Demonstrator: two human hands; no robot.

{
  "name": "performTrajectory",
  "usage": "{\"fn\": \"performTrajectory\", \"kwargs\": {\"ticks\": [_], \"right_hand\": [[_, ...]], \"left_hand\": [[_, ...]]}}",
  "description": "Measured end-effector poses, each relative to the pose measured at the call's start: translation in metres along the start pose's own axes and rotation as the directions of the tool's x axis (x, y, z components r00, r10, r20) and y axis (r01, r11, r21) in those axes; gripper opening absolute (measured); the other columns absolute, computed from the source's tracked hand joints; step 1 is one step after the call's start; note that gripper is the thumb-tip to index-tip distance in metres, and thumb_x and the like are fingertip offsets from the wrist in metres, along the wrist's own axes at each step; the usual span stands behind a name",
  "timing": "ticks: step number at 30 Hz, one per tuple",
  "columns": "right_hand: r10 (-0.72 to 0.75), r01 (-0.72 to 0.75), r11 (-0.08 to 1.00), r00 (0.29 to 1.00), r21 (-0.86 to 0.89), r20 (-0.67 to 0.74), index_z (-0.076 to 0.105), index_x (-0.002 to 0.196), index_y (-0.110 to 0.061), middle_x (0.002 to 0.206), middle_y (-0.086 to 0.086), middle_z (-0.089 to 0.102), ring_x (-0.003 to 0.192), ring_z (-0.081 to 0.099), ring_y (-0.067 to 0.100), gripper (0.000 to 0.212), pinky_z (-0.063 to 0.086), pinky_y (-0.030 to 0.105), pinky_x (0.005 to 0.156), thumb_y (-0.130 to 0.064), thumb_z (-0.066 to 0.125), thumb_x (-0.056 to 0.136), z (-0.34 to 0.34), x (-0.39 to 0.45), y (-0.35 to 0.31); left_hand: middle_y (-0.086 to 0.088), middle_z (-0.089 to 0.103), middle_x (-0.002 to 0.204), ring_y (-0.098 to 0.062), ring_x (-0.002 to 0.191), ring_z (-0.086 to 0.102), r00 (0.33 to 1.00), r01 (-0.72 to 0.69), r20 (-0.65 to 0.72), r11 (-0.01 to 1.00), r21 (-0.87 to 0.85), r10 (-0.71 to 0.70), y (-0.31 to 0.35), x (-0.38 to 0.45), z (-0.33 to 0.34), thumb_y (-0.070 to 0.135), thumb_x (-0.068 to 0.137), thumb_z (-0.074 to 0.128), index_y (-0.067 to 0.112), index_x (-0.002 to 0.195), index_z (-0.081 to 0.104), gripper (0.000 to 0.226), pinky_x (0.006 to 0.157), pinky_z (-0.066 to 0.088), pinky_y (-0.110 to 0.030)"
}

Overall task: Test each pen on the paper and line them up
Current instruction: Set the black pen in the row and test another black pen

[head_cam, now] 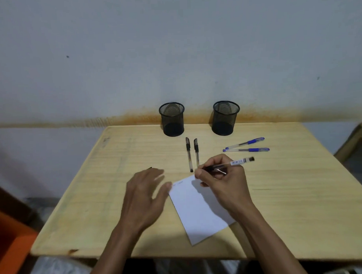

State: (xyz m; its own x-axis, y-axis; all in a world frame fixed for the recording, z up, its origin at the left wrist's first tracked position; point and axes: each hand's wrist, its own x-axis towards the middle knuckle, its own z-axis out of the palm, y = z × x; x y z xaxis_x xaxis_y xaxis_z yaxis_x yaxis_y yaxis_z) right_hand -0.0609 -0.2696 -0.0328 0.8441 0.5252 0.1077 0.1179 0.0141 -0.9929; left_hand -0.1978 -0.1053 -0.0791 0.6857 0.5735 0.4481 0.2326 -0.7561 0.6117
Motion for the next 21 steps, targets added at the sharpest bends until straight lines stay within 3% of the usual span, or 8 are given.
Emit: {"fn": "performTrajectory", "kwargs": {"ticks": [5, 10, 13, 16, 21], "right_hand": [[0.052, -0.042, 0.988, 0.997, -0.147, 0.062, 0.071, 0.081, -0.013, 0.077, 0.003, 0.076, 0.074, 0.073, 0.016, 0.010, 0.063, 0.047, 0.078, -0.008, 0.079, 0.081, 0.021, 0.010, 0.021], [0.099, -0.071, 0.972, 0.988, -0.224, 0.115, 0.072, 0.081, -0.018, 0.080, 0.000, 0.076, 0.078, 0.073, 0.018, 0.012, 0.062, 0.048, 0.079, -0.007, 0.077, 0.080, 0.017, 0.000, 0.039], [0.088, -0.069, 0.974, 0.993, -0.215, 0.080, 0.073, 0.079, -0.016, 0.078, 0.002, 0.076, 0.078, 0.074, 0.022, 0.017, 0.063, 0.049, 0.077, 0.000, 0.077, 0.075, 0.015, 0.003, 0.036], [0.065, -0.059, 0.967, 0.998, -0.249, 0.015, 0.072, 0.072, -0.016, 0.070, 0.002, 0.075, 0.069, 0.073, 0.022, 0.017, 0.064, 0.043, 0.065, 0.000, 0.079, 0.070, 0.018, 0.011, 0.031], [0.017, 0.003, 0.946, 0.998, -0.325, 0.056, 0.065, 0.061, -0.013, 0.058, 0.003, 0.068, 0.052, 0.062, 0.022, 0.017, 0.052, 0.040, 0.048, -0.003, 0.077, 0.068, 0.023, 0.020, 0.040]], "left_hand": [[0.013, 0.048, 0.148, -0.007, 0.139, 0.035, 0.954, -0.095, 0.298, 0.979, 0.180, 0.038, -0.009, -0.013, 0.009, 0.072, 0.085, 0.049, 0.039, 0.136, 0.054, 0.061, 0.116, 0.027, -0.047], [0.014, 0.036, 0.156, -0.006, 0.146, 0.021, 0.928, -0.112, 0.371, 0.969, 0.221, 0.023, -0.009, -0.011, 0.006, 0.079, 0.080, 0.042, 0.045, 0.137, 0.052, 0.067, 0.122, 0.010, -0.044], [0.012, 0.041, 0.153, -0.008, 0.145, 0.026, 0.935, -0.132, 0.351, 0.964, 0.232, 0.044, -0.013, -0.011, 0.008, 0.080, 0.079, 0.043, 0.044, 0.133, 0.055, 0.066, 0.121, 0.013, -0.045], [0.007, 0.051, 0.147, -0.012, 0.141, 0.038, 0.949, -0.160, 0.302, 0.963, 0.217, 0.090, -0.017, -0.013, 0.012, 0.077, 0.081, 0.048, 0.039, 0.127, 0.063, 0.062, 0.117, 0.025, -0.050], [-0.002, 0.059, 0.139, -0.022, 0.134, 0.050, 0.955, -0.230, 0.236, 0.951, 0.207, 0.180, -0.021, -0.016, 0.017, 0.066, 0.083, 0.060, 0.028, 0.119, 0.071, 0.054, 0.108, 0.035, -0.056]]}}
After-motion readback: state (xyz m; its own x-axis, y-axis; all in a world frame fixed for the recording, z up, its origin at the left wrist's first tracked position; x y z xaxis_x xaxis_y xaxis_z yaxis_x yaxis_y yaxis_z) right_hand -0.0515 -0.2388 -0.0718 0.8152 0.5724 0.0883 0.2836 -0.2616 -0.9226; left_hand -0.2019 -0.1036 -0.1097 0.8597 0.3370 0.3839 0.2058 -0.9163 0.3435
